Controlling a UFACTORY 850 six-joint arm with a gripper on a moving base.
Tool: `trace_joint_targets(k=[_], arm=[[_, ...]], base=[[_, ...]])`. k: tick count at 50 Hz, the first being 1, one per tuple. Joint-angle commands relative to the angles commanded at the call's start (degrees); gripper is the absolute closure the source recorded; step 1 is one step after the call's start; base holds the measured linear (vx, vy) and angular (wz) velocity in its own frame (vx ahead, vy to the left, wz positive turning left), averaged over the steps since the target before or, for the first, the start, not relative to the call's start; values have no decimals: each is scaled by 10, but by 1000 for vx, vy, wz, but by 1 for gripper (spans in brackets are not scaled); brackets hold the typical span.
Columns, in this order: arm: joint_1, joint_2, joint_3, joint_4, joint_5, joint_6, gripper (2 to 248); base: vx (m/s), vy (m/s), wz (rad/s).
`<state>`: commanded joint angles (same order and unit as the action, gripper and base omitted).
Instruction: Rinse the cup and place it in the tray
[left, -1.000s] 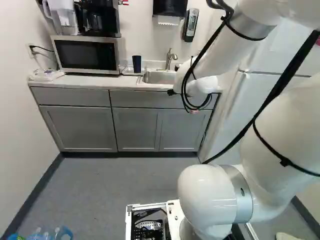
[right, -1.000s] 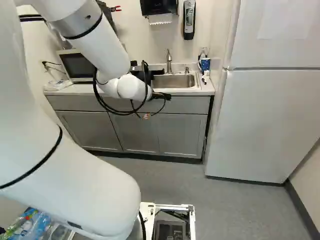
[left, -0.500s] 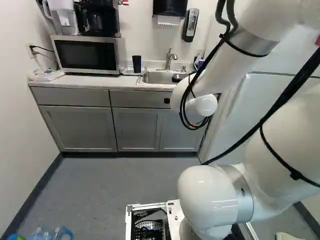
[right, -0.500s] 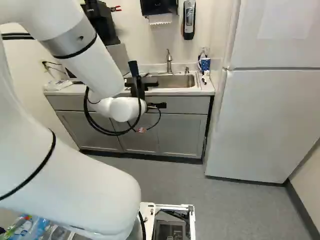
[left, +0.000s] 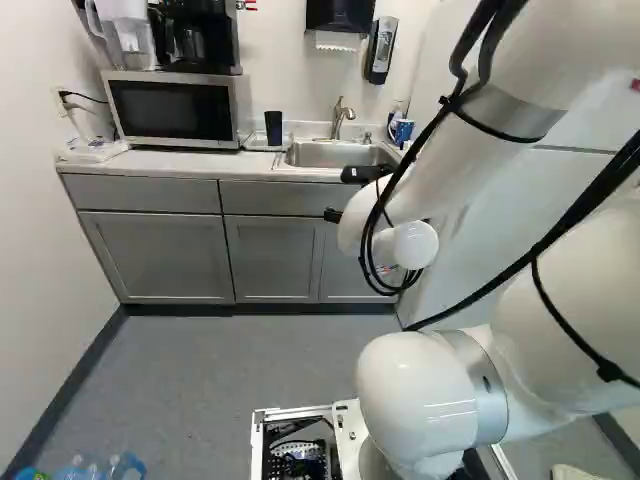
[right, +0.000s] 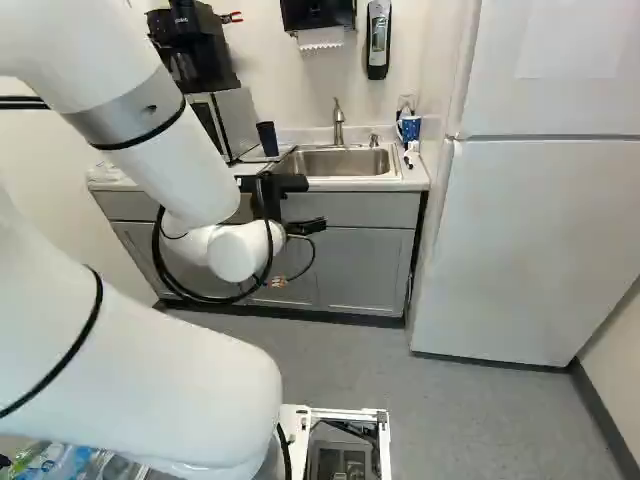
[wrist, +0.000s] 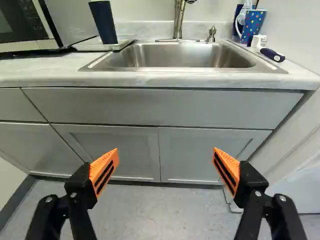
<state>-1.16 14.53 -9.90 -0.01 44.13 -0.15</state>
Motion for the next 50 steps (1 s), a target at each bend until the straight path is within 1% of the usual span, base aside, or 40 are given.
trace_joint_targets(k=[24, 36, 50], arm=[[9, 12, 40, 0, 48, 1, 3], [11, 14, 48, 0, 57, 1, 3], [12, 15, 49, 0, 59, 1, 3]], base=[[0, 0, 0], [0, 0, 0], [0, 0, 0]])
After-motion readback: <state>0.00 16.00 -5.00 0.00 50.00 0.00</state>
